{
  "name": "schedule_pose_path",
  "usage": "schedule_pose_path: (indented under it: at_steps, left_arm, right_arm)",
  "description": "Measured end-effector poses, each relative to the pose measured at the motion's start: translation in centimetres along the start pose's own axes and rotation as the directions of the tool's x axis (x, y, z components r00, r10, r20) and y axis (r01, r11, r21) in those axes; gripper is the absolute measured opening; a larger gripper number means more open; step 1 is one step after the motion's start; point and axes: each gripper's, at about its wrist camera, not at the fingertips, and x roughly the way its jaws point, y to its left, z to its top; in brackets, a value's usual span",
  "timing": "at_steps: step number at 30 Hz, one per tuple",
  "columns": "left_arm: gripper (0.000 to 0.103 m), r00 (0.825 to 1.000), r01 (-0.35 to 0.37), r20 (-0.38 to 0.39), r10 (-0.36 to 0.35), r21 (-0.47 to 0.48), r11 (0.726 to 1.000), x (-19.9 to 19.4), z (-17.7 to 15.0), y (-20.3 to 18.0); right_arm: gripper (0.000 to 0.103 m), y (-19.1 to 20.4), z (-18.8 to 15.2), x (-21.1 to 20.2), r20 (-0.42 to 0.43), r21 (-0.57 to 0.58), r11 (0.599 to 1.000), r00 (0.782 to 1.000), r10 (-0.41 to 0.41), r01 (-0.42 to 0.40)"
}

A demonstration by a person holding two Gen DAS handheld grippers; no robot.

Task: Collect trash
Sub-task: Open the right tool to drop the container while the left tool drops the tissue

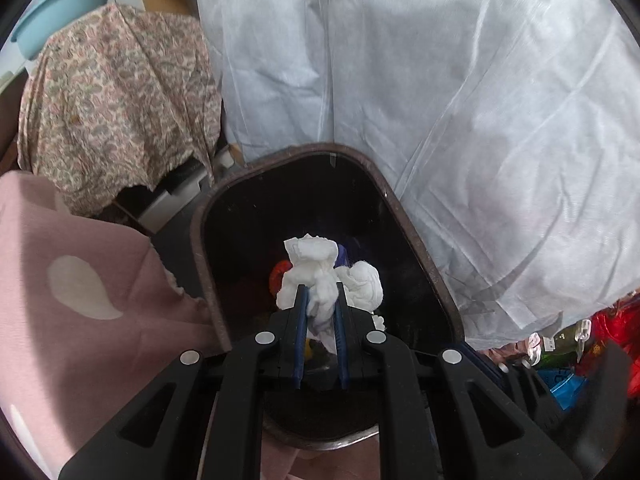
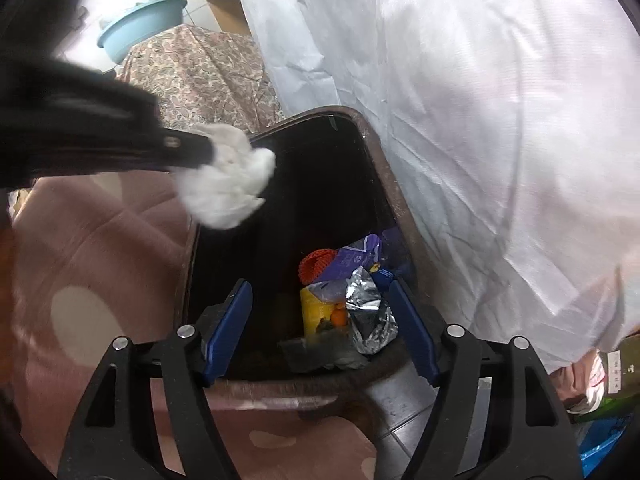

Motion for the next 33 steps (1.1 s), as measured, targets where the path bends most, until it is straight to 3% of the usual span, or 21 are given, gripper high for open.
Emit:
schedule_pose_path:
  at_steps: [10, 13, 15, 16, 20, 27, 33]
  left_arm:
    - [0.014, 0.998, -0.018, -0.056, 0.019, 0.026, 1.000, 2.9, -0.2, -1.2]
    - [0.024, 0.998, -0.024, -0.063, 0.026, 0.031, 0.999, 3.4, -0.2, -1.3]
    - [0.050, 0.998, -0.037, -0.057, 0.039, 0.028, 0.999, 3.6, -0.1, -1.4]
    - [0.054, 0.998, -0.043, -0.050, 0.044, 0.026, 0.999, 3.5, -0.1, -1.5]
    - [0.059, 0.997, -0.059, -0.039, 0.060, 0.044, 0.997, 3.5, 0.0, -1.8]
    - [0.068, 0.997, -0.050, 0.070, 0.043, 0.108, 0.993, 0.0, -0.4, -2.6]
    - [0.082, 0.970, -0.027, 0.241, -0.015, 0.169, 0.985, -6.9, -2.5, -2.9]
  right_arm:
    - [0.077, -1.1, -2.1, -4.1, 0.058, -0.041, 0.998, 0.998, -0.036, 0.039]
    - [0.081, -1.1, -2.9, -5.0, 0.067, -0.048, 0.998, 0.997, -0.046, 0.049]
    - [0.082, -1.0, -3.4, -5.8, 0.076, -0.053, 0.997, 0.996, -0.050, 0.054]
    - [0.082, -0.9, -3.7, -6.1, 0.081, -0.057, 0.997, 0.995, -0.053, 0.057]
    - [0.084, -0.8, -4.6, -7.1, 0.095, -0.065, 0.995, 0.994, -0.063, 0.069]
    - [0.085, -0.6, -5.5, -9.2, 0.138, -0.068, 0.992, 0.986, -0.095, 0.105]
    - [0.088, -0.5, -6.7, -11.7, 0.170, -0.078, 0.985, 0.975, -0.142, 0.156]
